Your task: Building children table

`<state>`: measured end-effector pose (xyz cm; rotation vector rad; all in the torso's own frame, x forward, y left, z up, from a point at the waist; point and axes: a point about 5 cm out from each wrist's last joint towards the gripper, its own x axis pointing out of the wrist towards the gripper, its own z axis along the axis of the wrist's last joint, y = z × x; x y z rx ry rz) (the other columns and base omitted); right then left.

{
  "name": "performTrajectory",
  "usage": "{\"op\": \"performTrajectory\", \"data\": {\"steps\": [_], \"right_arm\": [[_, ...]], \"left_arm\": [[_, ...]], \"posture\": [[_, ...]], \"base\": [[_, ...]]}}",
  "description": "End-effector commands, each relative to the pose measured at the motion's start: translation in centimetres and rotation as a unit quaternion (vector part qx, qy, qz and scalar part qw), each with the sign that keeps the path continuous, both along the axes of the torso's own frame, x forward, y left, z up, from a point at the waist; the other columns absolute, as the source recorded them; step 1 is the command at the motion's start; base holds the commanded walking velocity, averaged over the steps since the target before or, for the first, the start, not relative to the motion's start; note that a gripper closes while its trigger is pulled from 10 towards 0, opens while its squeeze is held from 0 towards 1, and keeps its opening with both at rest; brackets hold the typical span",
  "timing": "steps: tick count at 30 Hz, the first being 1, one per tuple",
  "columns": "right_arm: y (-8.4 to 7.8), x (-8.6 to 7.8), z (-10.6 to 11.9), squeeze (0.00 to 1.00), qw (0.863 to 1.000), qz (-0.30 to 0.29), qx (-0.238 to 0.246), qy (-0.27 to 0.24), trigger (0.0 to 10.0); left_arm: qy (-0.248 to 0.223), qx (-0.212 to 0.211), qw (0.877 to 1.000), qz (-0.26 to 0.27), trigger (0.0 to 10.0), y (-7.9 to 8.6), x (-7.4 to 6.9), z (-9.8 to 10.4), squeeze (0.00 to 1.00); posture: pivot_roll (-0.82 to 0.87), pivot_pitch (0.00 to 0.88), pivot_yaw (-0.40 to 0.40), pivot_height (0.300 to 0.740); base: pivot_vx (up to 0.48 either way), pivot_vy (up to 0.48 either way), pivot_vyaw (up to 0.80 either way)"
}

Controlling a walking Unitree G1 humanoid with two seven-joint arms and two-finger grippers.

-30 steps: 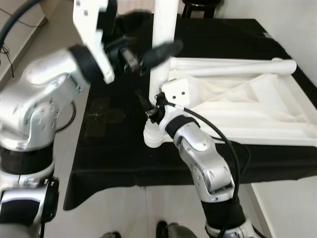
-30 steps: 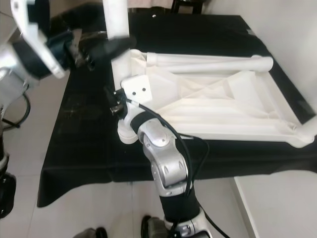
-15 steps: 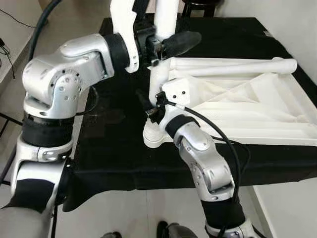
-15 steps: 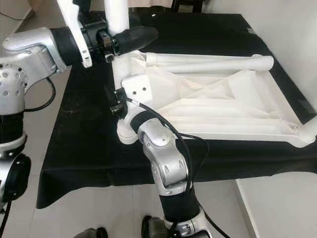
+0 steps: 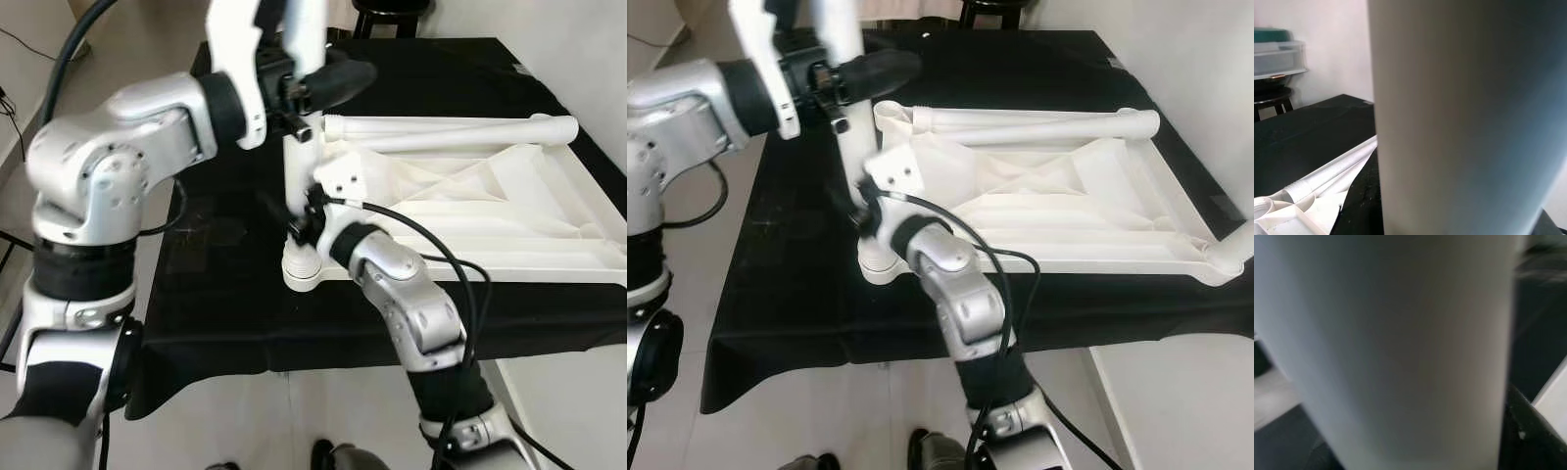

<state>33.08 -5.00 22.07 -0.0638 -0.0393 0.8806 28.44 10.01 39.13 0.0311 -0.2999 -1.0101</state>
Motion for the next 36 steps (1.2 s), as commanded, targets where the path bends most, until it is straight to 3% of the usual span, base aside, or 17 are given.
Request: {"op": "performTrajectory", "data": {"steps": [1, 4, 7, 8, 9, 10, 11, 14, 15, 17, 18, 23, 26, 31, 36], "right_arm": [[0.6, 0.1, 0.6, 1.0, 0.999, 0.035, 0.005, -0.006, 10.0], [-0.5, 1.1, 2.4, 1.0, 0.994, 0.103, -0.011, -0.032, 10.0], [-0.9, 1.5, 3.2, 1.0, 0.987, 0.15, -0.027, -0.047, 10.0], [-0.9, 1.5, 3.4, 0.61, 0.983, 0.177, -0.032, -0.047, 10.0], [-0.9, 1.5, 3.6, 0.0, 0.977, 0.206, -0.036, -0.05, 10.0], [-0.9, 1.5, 3.6, 0.0, 0.977, 0.206, -0.036, -0.05, 10.0], [-0.8, 1.6, 3.9, 0.0, 0.967, 0.246, -0.042, -0.052, 10.0], [-0.7, 1.6, 4.0, 0.0, 0.963, 0.259, -0.045, -0.053, 10.0], [-0.5, 1.6, 4.1, 0.0, 0.957, 0.282, -0.046, -0.051, 6.8], [-0.5, 1.6, 4.1, 0.0, 0.957, 0.282, -0.046, -0.051, 6.8], [-0.4, 1.5, 4.2, 0.0, 0.952, 0.298, -0.049, -0.049, 0.0], [-0.3, 1.6, 4.3, 0.0, 0.942, 0.327, -0.056, -0.05, 0.0], [-0.1, 1.4, 4.5, 0.0, 0.931, 0.355, -0.063, -0.051, 0.0], [0.0, 1.3, 4.3, 0.0, 0.926, 0.367, -0.073, -0.053, 0.0], [0.5, 1.4, 4.2, 0.0, 0.929, 0.356, -0.076, -0.063, 0.0]], "left_arm": [[0.019, 0.036, 0.998, -0.045, 0.0, -1.0, -1.1, -0.8, 0.0], [0.005, 0.039, 0.998, -0.056, 0.0, 0.7, -3.4, -0.1, 0.0], [-0.003, 0.045, 0.997, -0.062, 0.0, 1.7, -4.7, 0.2, 0.0], [-0.004, 0.046, 0.997, -0.065, 0.0, 1.9, -5.0, 0.2, 0.0], [-0.004, 0.047, 0.997, -0.067, 0.0, 2.0, -5.0, 0.3, 0.0], [-0.004, 0.047, 0.997, -0.067, 0.0, 2.0, -5.0, 0.3, 0.0], [0.001, 0.047, 0.997, -0.068, 0.0, 1.7, -4.8, 0.3, 0.0], [0.006, 0.045, 0.997, -0.069, 0.0, 1.5, -4.4, 0.3, 0.0], [0.011, 0.046, 0.996, -0.07, 0.0, 1.3, -4.0, 0.1, 0.0], [0.011, 0.046, 0.996, -0.07, 0.0, 1.3, -4.0, 0.1, 0.0], [0.017, 0.046, 0.996, -0.073, 0.0, 0.8, -3.4, -0.1, 0.0], [0.025, 0.049, 0.995, -0.088, 0.0, -0.3, -3.1, -0.6, 0.0], [0.017, 0.055, 0.993, -0.107, 0.0, -0.8, -3.8, -0.8, 0.0], [0.009, 0.059, 0.992, -0.11, 0.0, -0.5, -4.0, -0.7, 0.0], [-0.008, 0.035, 0.995, -0.093, 0.0, 0.6, -2.6, -0.3, 0.0]], "posture": [[-0.19, 0.191, -0.072, 0.74], [-0.19, 0.198, -0.076, 0.74], [-0.18, 0.197, -0.072, 0.74], [-0.18, 0.197, -0.072, 0.74], [-0.18, 0.197, -0.07, 0.74], [-0.18, 0.197, -0.07, 0.74], [-0.18, 0.2, -0.069, 0.74], [-0.18, 0.199, -0.067, 0.74], [-0.18, 0.197, -0.063, 0.74], [-0.18, 0.197, -0.063, 0.74], [-0.18, 0.196, -0.062, 0.74], [-0.18, 0.195, -0.056, 0.74], [-0.18, 0.193, -0.052, 0.74], [-0.19, 0.191, -0.054, 0.74], [-0.19, 0.172, -0.055, 0.74]], "base": [[0.0, 0.0, 0.0], [0.0, 0.0, 0.0], [0.0, 0.0, 0.0], [0.0, 0.0, 0.0], [0.0, 0.0, 0.0], [0.0, 0.0, 0.0], [0.0, 0.0, 0.0], [0.0, 0.0, 0.0], [0.0, 0.0, 0.0], [0.0, 0.0, 0.0], [0.0, 0.0, 0.0], [0.0, 0.0, 0.0], [0.0, 0.0, 0.0], [0.0, 0.0, 0.0], [0.0, 0.0, 0.0]]}}
